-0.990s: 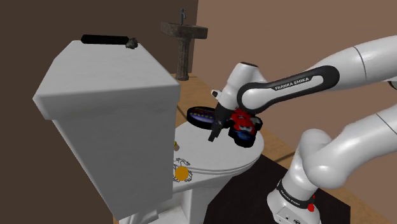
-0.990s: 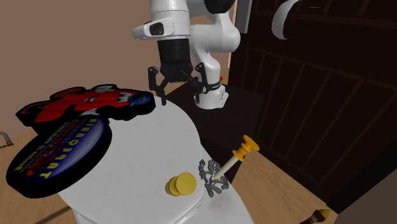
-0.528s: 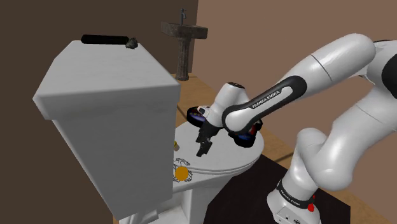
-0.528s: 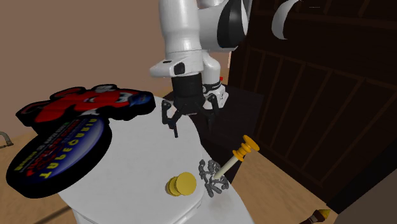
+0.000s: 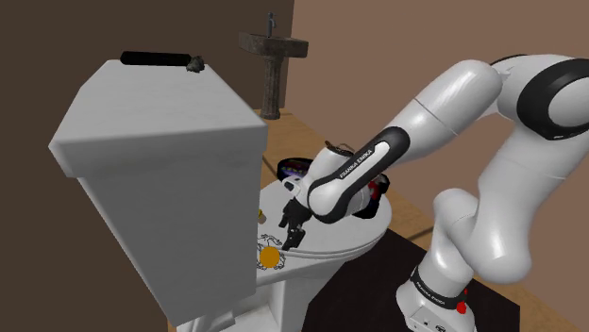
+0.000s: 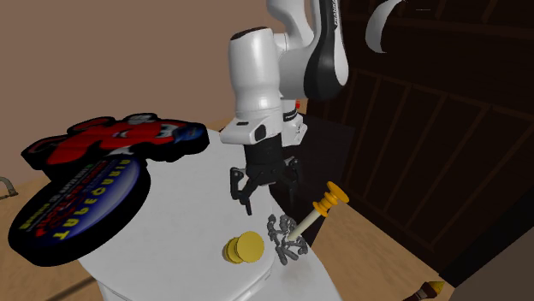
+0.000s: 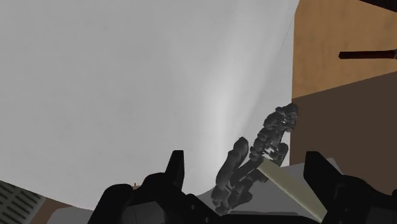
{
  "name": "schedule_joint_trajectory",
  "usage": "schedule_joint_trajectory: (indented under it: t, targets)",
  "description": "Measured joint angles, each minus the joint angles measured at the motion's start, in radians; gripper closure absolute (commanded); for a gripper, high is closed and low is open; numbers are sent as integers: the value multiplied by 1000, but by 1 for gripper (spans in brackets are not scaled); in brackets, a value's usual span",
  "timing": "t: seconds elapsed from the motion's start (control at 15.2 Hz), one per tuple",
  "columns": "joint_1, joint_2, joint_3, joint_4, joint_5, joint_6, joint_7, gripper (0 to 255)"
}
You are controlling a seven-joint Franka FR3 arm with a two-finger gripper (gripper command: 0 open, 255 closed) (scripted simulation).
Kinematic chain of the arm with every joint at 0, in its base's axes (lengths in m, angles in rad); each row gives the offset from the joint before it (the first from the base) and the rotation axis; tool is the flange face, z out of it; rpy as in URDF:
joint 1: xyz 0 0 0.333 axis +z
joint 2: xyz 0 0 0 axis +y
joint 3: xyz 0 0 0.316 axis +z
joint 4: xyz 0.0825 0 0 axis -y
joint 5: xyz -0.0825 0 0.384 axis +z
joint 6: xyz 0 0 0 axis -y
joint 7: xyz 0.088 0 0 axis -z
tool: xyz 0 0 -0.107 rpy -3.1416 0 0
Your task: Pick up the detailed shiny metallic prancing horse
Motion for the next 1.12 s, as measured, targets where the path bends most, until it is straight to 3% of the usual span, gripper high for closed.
schedule_joint_trajectory:
  t: [0.2, 0.26, 0.92, 1.12]
  targets:
    - [33, 49, -9, 16, 129, 27, -107, 0]
    - [36, 56, -10, 19, 151, 31, -125, 255]
    - [40, 45, -10, 11, 176, 42, -144, 255]
    - [20, 27, -10, 7, 75, 17, -60, 255]
